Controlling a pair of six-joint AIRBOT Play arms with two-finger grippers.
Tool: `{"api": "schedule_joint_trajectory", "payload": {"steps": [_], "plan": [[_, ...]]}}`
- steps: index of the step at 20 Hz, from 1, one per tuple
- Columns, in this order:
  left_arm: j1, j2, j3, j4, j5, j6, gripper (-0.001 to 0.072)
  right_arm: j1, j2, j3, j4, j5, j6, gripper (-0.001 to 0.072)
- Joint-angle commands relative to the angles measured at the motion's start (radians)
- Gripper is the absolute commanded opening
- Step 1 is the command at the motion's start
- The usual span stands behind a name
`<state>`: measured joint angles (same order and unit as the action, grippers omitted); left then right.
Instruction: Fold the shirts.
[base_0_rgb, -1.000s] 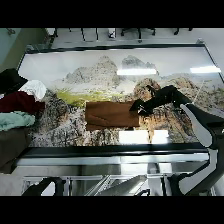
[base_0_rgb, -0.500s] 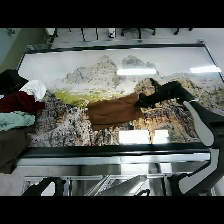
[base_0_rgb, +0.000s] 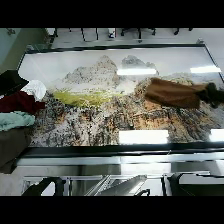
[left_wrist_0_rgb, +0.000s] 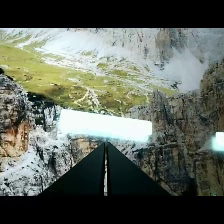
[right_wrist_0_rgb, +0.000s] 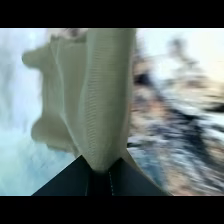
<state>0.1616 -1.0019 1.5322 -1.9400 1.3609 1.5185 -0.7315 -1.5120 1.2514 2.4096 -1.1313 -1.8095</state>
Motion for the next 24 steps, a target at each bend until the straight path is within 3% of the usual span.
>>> {"api": "schedule_joint_trajectory", "payload": {"steps": [1, 6, 11, 12, 13, 14, 16, 19, 20, 23, 24], "plan": [[0.0, 0.0, 0.0, 0.0, 0.0, -0.001, 0.0017, -0.252, 0.078, -0.15, -0.063, -0.006, -0.002, 0.0019], [-0.001, 0.0, 0.0, 0.0, -0.002, 0.0, 0.0017, -0.43, 0.25, -0.482, -0.071, 0.056, -0.02, 0.0019], [-0.001, 0.0, 0.0, 0.001, -0.005, 0.0, 0.0017, -0.45, 0.48, -0.784, -0.083, 0.169, 0.007, 0.0022], [-0.001, 0.0, 0.0, 0.0, -0.004, 0.005, 0.0017, -0.45, 0.509, -0.813, -0.083, 0.164, 0.006, 0.0133], [-0.001, 0.0, 0.0, 0.001, -0.004, 0.011, 0.0017, -0.45, 0.526, -0.816, -0.084, 0.139, 0.002, 0.05], [-0.001, 0.0, 0.0, 0.002, -0.004, 0.011, 0.0017, -0.451, 0.542, -0.803, -0.087, 0.106, 0.0, 0.0631], [-0.001, 0.0, 0.0, 0.001, -0.005, 0.011, 0.0017, -0.451, 0.574, -0.712, -0.118, 0.048, 0.004, 0.0624], [-0.001, 0.0, 0.0, 0.001, -0.02, 0.011, 0.0017, -0.443, 0.609, -0.45, -0.223, 0.003, 0.116, 0.0618], [-0.001, 0.0, 0.0, 0.001, -0.02, 0.012, 0.0017, -0.418, 0.616, -0.369, -0.191, -0.025, 0.132, 0.0513], [-0.002, 0.0, -0.001, -0.011, -0.018, 0.029, 0.0017, -0.197, 0.632, -0.251, -0.048, -0.069, 0.097, 0.0098], [-0.002, 0.0, -0.001, -0.055, -0.015, 0.047, 0.0017, -0.091, 0.632, -0.24, -0.046, -0.065, 0.097, 0.0051]]}}
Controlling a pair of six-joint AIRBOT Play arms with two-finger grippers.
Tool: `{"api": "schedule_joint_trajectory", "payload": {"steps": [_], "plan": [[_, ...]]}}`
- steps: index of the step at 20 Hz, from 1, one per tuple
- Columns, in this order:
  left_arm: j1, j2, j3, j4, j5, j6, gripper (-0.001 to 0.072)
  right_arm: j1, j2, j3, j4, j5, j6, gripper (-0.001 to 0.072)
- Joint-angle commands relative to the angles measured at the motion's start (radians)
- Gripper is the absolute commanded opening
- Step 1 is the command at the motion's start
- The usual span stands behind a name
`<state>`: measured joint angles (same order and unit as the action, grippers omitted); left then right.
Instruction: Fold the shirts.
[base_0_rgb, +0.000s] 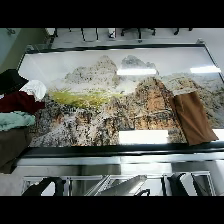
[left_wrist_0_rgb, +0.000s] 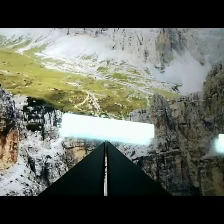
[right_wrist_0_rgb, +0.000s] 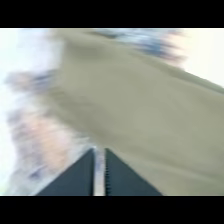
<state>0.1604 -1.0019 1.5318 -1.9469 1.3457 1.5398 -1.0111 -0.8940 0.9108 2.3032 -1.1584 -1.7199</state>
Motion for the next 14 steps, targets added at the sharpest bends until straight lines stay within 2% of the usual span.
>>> {"api": "schedule_joint_trajectory", "payload": {"steps": [1, 3, 5, 7, 10, 14], "plan": [[-0.001, 0.001, -0.005, -0.111, 0.009, 0.041, 0.0017, 0.312, 0.011, 0.101, 0.048, -0.032, 0.008, 0.0022], [-0.022, 0.038, -0.077, -0.212, 0.015, 0.066, 0.0017, 0.565, -0.01, 0.1, 0.006, -0.024, 0.015, 0.0022], [-0.09, 0.1, -0.214, -0.19, 0.014, 0.066, 0.0017, 0.843, -0.042, 0.086, -0.037, 0.033, 0.023, 0.0022], [-0.163, 0.182, -0.383, -0.193, -0.022, 0.065, 0.0017, 1.032, -0.09, 0.084, -0.066, 0.084, 0.028, 0.0021], [-0.243, 0.26, -0.563, -0.193, -0.076, 0.055, 0.0017, 1.124, -0.163, 0.084, -0.046, 0.093, 0.045, 0.0022], [-0.292, 0.312, -0.669, -0.194, -0.121, 0.055, 0.0017, 1.139, -0.211, 0.084, 0.048, 0.011, 0.045, 0.0022]]}}
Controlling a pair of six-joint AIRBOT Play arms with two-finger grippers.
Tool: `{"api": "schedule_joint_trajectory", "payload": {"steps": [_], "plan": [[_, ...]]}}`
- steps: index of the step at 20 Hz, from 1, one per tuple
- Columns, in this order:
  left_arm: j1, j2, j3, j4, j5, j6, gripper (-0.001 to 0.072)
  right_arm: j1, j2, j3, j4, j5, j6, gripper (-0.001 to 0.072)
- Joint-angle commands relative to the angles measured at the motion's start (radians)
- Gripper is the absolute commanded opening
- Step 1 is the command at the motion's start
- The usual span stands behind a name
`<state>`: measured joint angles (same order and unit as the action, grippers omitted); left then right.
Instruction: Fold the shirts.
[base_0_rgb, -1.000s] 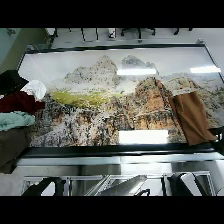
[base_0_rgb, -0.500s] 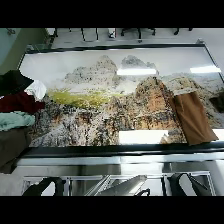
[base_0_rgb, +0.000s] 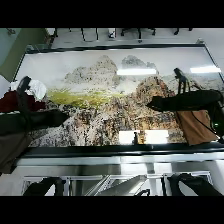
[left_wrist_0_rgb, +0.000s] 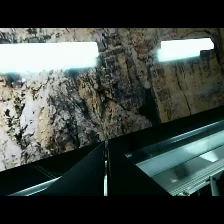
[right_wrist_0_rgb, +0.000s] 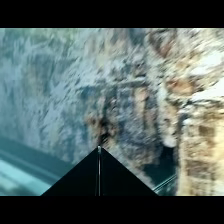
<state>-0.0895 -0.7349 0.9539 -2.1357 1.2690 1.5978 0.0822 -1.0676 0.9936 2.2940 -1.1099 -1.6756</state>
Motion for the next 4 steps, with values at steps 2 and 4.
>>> {"api": "schedule_joint_trajectory", "payload": {"steps": [2, 4], "plan": [[-0.052, 0.066, -0.109, -0.004, -0.064, -0.003, 0.0017, 0.046, -0.053, 0.001, 0.063, -0.035, 0.001, 0.0022], [-0.051, 0.088, -0.108, -0.004, -0.064, -0.003, 0.0017, 0.046, -0.063, 0.001, 0.063, -0.034, 0.001, 0.0022]]}}
